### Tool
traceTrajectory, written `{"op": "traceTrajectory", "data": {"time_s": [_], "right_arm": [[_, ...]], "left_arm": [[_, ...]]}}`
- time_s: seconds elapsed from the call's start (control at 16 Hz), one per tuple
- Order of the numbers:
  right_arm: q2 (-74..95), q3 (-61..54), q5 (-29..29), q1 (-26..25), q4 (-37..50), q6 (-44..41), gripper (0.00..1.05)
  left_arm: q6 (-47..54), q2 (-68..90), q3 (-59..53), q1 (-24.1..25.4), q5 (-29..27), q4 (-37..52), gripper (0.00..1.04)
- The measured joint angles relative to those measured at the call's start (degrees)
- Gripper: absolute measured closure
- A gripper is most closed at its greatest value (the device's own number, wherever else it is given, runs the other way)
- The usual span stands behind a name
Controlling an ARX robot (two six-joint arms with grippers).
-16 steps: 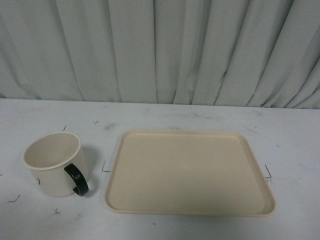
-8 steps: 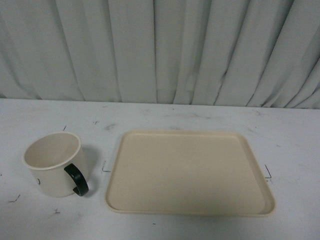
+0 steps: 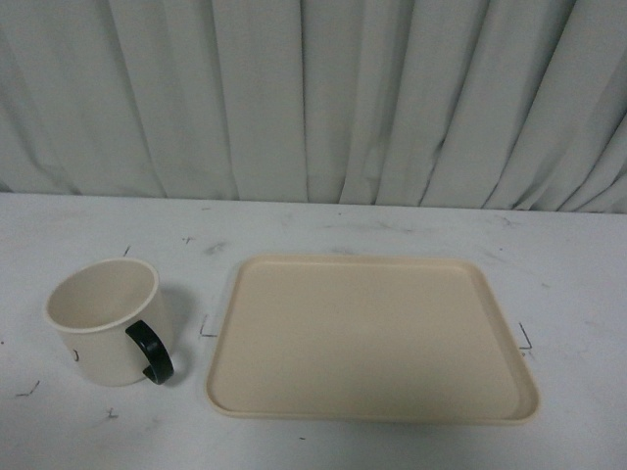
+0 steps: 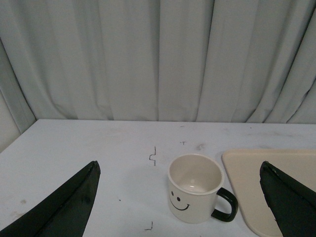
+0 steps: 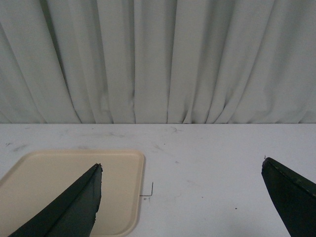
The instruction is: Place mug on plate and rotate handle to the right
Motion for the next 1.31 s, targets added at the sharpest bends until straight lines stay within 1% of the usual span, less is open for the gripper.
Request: {"op": "traceTrajectory", "data": {"time_s": [1.31], "right_arm": [[0.0,0.0,0.0,0.0,0.0,0.0,0.06]], "left_arm": [[0.0,0.0,0.0,0.0,0.0,0.0,0.07]]}}
